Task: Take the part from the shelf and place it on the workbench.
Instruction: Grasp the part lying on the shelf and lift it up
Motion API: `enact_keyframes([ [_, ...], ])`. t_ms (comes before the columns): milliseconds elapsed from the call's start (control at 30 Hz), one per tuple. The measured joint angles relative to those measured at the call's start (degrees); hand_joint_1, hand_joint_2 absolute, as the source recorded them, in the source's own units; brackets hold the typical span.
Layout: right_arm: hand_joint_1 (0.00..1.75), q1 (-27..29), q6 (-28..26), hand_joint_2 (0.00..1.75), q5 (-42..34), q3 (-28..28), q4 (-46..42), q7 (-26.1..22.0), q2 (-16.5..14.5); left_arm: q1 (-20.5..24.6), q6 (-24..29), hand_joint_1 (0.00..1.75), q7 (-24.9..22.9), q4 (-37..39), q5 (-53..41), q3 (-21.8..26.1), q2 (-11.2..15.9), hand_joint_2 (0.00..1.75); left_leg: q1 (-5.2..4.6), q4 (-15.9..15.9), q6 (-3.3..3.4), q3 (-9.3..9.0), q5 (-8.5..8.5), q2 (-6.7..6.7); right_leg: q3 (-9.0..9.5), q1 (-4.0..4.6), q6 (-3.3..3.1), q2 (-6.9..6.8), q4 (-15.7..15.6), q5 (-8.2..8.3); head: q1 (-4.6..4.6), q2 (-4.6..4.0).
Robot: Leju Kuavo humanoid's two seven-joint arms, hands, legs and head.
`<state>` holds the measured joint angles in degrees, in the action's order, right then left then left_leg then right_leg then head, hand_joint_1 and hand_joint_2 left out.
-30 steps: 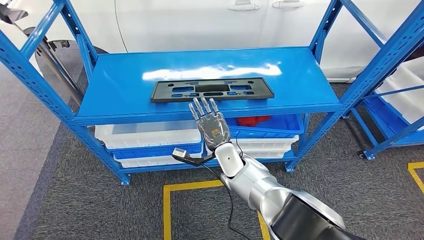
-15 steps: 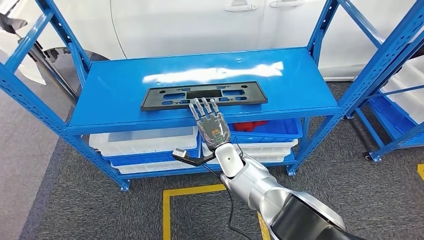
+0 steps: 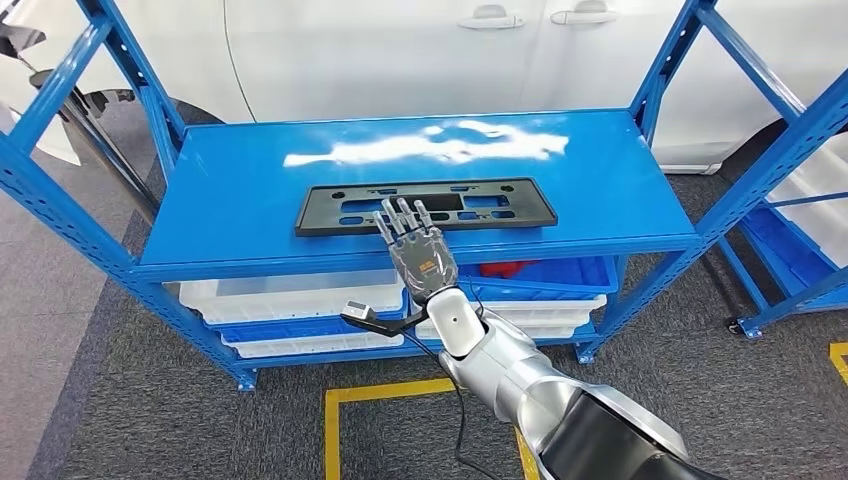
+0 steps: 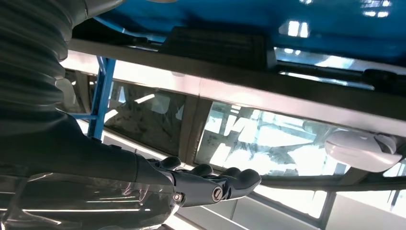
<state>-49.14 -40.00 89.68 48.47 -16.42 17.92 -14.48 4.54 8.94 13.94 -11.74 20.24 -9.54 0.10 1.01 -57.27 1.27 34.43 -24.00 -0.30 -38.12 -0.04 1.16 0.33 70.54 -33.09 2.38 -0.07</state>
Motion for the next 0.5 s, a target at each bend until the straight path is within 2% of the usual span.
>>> enact_keyframes([
  [33,0.00,0.18,0.00,1.75,0.00,0.01,0.06,-0.02,0.00,-0.06,0.00,0.00,0.03,0.00,0.00,0.03,0.00,0.00,-0.02,-0.02,0.05,-0.29,-0.30,-0.02,-2.28,-0.10,0.07,0.00,3.17,-0.45,0.00,0.00],
  [67,0.00,0.34,0.00,1.75,0.00,0.01,0.11,-0.03,0.00,-0.15,-0.01,0.00,0.04,0.00,0.00,0.05,-0.01,0.00,-0.03,-0.04,0.03,-0.66,-0.62,-0.07,-3.67,-0.18,0.10,-0.01,4.40,0.24,0.00,0.00],
  [100,0.00,0.42,0.00,1.75,0.00,0.01,0.14,-0.05,-0.01,-0.23,-0.02,0.00,0.05,0.00,0.00,0.09,-0.02,0.00,-0.03,-0.07,-0.04,-1.16,-1.00,-0.12,-3.86,-0.25,0.06,-0.01,3.20,2.16,0.00,0.00],
  [167,0.00,0.39,0.01,1.75,0.00,0.01,0.17,-0.09,-0.01,-0.28,-0.05,0.00,0.08,0.02,0.00,0.18,-0.05,0.00,-0.03,-0.12,-0.30,-2.27,-1.90,-0.19,-1.55,-0.27,-0.29,-0.03,-4.37,7.76,0.00,0.00],
  [200,0.00,0.32,0.01,1.75,0.00,0.01,0.18,-0.10,-0.02,-0.23,-0.08,0.00,0.11,0.04,-0.01,0.22,-0.06,0.00,-0.15,-0.23,-0.56,-2.65,-2.36,-0.23,-0.11,-0.16,-0.53,-0.05,-8.23,9.65,0.00,0.00],
  [233,0.00,0.27,0.01,1.75,0.00,0.02,0.19,-0.08,-0.02,-0.17,-0.10,0.00,0.15,0.07,-0.02,0.26,-0.07,0.00,-0.21,-0.27,-0.85,-2.81,-2.70,-0.25,0.83,-0.04,-0.78,-0.04,-10.81,10.54,0.01,0.00],
  [300,0.00,0.24,0.01,1.75,0.00,0.03,0.20,0.02,-0.03,-0.15,-0.13,0.00,0.20,0.11,-0.08,0.31,-0.07,0.00,-0.32,-0.22,-1.57,-2.87,-3.15,-0.22,1.35,0.23,-1.28,0.08,-12.24,10.05,0.01,0.00],
  [367,0.00,0.19,-0.01,1.75,0.00,0.03,0.17,0.16,-0.07,-0.18,-0.13,0.00,0.26,0.11,-0.11,0.33,-0.07,0.00,-0.22,-0.34,-2.23,-3.07,-3.69,-0.10,1.86,0.01,-1.91,0.23,-12.67,9.72,0.01,0.01],
  [400,0.00,0.11,-0.02,1.75,0.00,0.03,0.15,0.21,-0.11,-0.16,-0.14,0.00,0.28,0.11,-0.13,0.34,-0.08,0.00,-0.17,-1.48,-2.49,-2.74,-4.35,-0.05,2.36,-0.12,-2.28,0.22,-12.95,9.54,0.02,0.01],
  [433,0.00,0.04,-0.03,1.75,0.00,0.03,0.14,0.23,-0.20,-0.13,-0.14,0.00,0.31,0.11,-0.14,0.36,-0.09,0.00,-0.11,-3.81,-2.74,-1.72,-5.41,-0.02,2.94,-0.27,-2.61,0.17,-13.18,9.30,0.02,0.01],
  [500,0.00,0.09,-0.03,1.75,0.00,0.03,0.15,0.23,-0.31,-0.14,-0.15,0.00,0.33,0.11,-0.15,0.39,-0.13,0.00,0.01,-11.53,-3.14,2.49,-8.13,0.00,3.85,-0.20,-3.06,0.05,-13.27,8.56,0.02,0.00],
])
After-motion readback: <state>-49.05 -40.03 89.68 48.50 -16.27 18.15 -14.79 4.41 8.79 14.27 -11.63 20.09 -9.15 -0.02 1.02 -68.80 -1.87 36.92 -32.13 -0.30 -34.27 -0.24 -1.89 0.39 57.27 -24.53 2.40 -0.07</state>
